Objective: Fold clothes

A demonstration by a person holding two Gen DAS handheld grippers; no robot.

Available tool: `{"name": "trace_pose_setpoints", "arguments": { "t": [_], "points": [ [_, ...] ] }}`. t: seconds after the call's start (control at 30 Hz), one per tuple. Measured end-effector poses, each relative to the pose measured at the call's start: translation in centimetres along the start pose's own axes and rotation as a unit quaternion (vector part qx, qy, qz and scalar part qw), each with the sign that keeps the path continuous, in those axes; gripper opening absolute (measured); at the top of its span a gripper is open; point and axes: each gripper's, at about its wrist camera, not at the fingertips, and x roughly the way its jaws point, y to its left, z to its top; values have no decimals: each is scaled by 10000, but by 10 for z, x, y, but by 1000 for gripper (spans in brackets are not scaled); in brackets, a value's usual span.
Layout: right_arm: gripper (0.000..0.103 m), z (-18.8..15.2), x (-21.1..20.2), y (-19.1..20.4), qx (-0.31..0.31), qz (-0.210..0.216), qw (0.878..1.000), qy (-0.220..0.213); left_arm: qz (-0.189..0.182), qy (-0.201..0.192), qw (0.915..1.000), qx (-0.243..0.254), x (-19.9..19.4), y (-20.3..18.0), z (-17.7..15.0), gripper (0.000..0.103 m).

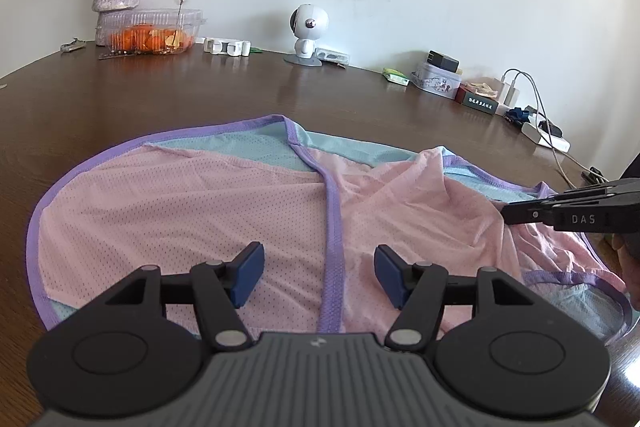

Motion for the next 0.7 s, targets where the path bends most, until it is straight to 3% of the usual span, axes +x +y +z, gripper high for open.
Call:
{"name": "trace_pose_setpoints", "arguments": {
  "t": [0.23, 0.3, 0.37, 0.4, 0.5, 0.6, 0.67, 0.7],
  "points": [
    [2, -13, -14, -2, -91, -303, 9993, 221, -28, -2, 10000, -16, 0, 2, 0, 64],
    [12, -9, -20, -6, -91, -359, 9993, 94, -46, 1, 10000, -33, 0, 3, 0, 64],
    [33, -2, -25, -15, 4, -297, 9996, -32, -107, 7, 9999, -76, 0, 4, 1, 66],
    [35, 2, -26, -20, 52, -241, 9997, -92, -159, 11, 9998, -109, 0, 6, 1, 67],
    [34, 16, -6, -22, 152, 199, 9997, -2, -155, 14, 9998, -86, 0, 4, 0, 68],
    [29, 15, 14, -11, -4, 275, 9992, 291, -122, 15, 9999, -24, 0, 0, -1, 68],
    [7, 9, 13, -8, -53, 247, 9991, 341, -143, 14, 9999, -51, 0, 0, 0, 69],
    [1, 6, 8, -9, -48, 330, 9986, 403, -151, 16, 9999, -56, 0, 0, 0, 69]
  ]
}}
